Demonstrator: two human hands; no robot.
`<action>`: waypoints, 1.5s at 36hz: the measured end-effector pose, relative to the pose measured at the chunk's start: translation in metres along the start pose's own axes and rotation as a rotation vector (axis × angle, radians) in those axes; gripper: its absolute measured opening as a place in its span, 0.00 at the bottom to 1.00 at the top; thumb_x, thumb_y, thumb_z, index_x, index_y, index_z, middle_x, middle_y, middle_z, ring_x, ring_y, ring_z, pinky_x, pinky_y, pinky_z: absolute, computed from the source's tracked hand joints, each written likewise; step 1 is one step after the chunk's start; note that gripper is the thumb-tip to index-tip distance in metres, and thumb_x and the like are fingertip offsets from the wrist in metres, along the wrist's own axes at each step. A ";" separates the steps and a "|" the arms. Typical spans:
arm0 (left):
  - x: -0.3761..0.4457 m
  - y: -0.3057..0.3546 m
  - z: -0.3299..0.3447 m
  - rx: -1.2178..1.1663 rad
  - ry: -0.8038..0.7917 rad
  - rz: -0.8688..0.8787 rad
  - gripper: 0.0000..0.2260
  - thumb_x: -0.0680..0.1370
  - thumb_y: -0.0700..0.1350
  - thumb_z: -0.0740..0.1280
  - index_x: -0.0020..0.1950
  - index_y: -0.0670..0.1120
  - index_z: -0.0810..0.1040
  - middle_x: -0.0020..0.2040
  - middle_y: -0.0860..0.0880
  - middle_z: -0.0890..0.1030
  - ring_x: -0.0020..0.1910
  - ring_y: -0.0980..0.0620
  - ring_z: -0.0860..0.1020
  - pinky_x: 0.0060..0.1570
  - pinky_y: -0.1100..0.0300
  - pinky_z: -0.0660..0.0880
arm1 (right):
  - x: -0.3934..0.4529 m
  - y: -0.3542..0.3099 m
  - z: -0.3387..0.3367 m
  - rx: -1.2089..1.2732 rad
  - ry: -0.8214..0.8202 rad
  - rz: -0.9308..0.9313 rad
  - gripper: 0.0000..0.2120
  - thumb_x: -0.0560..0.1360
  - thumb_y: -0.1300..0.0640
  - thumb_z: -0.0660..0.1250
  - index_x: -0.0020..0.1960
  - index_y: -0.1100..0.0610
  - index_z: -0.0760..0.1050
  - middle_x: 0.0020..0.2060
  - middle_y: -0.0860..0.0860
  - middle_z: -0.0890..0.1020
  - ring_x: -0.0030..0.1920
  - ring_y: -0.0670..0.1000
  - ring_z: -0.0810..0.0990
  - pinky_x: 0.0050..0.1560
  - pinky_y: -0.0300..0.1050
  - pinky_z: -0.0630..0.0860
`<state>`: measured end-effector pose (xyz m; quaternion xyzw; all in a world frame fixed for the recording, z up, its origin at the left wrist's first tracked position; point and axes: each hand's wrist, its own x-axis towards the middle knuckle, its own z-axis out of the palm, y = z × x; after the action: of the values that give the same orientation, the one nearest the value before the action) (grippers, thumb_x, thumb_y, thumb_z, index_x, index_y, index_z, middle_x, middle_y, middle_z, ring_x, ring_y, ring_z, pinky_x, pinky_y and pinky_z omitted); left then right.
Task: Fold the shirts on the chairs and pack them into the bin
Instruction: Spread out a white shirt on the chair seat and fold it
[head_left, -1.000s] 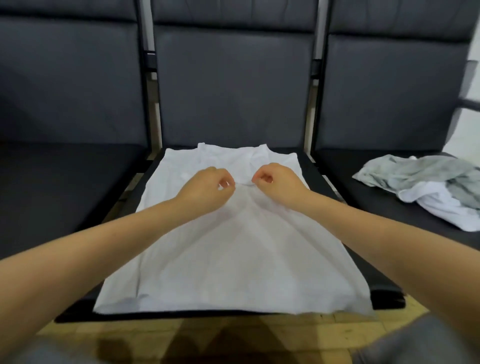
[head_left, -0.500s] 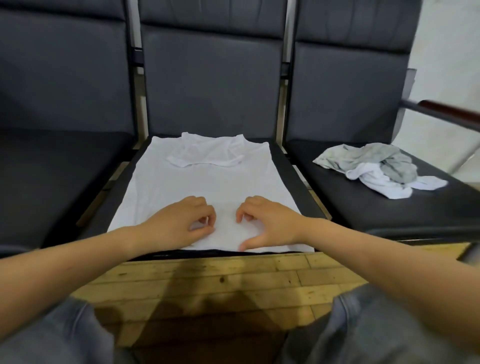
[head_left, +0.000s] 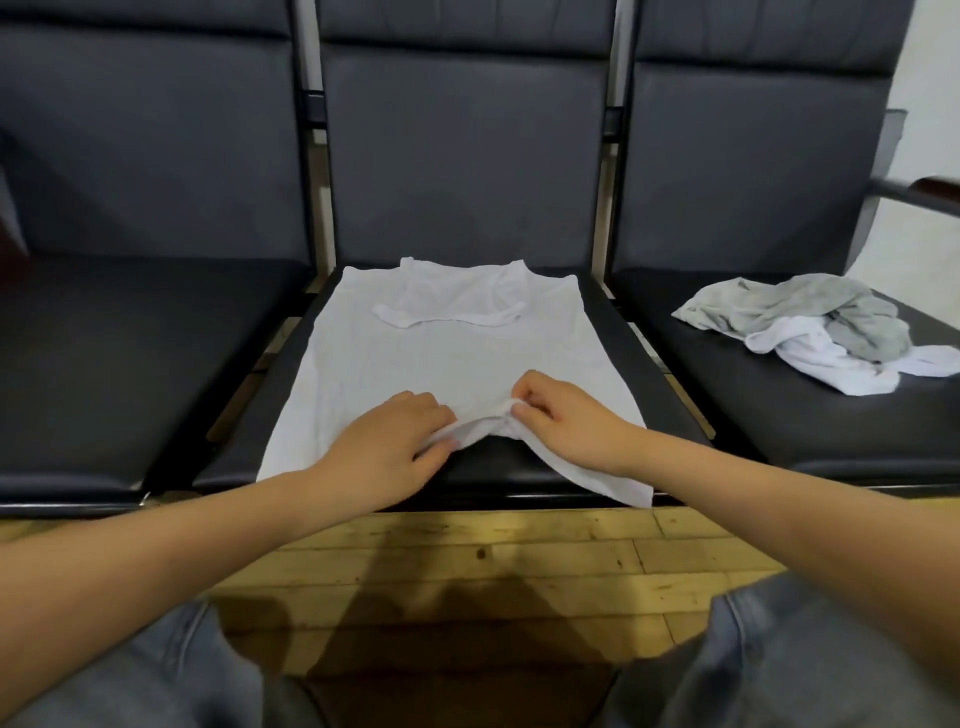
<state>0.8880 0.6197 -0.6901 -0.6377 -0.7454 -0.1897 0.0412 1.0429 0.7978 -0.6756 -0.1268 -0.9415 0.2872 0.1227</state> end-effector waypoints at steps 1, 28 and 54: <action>0.005 0.001 -0.002 -0.093 0.005 -0.096 0.13 0.80 0.55 0.58 0.45 0.48 0.74 0.41 0.53 0.76 0.43 0.53 0.72 0.43 0.57 0.68 | 0.003 0.000 0.000 0.005 0.013 0.027 0.04 0.83 0.57 0.57 0.49 0.56 0.67 0.35 0.46 0.72 0.35 0.44 0.70 0.39 0.41 0.66; 0.049 -0.099 -0.082 -0.338 0.194 -0.674 0.08 0.79 0.43 0.61 0.46 0.44 0.80 0.43 0.48 0.78 0.44 0.48 0.75 0.39 0.57 0.68 | 0.020 0.042 -0.093 -0.033 0.388 0.472 0.12 0.76 0.67 0.56 0.44 0.65 0.79 0.40 0.58 0.81 0.42 0.56 0.79 0.38 0.42 0.70; 0.024 -0.096 -0.102 -0.046 0.081 -0.626 0.09 0.78 0.39 0.59 0.44 0.46 0.79 0.42 0.48 0.79 0.45 0.46 0.77 0.41 0.55 0.71 | 0.023 0.038 -0.101 0.481 0.544 0.702 0.18 0.80 0.53 0.59 0.64 0.63 0.71 0.53 0.56 0.78 0.51 0.55 0.76 0.55 0.48 0.73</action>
<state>0.7728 0.5971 -0.6105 -0.3702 -0.8986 -0.2354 -0.0041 1.0588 0.8868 -0.6127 -0.4742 -0.6832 0.4764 0.2853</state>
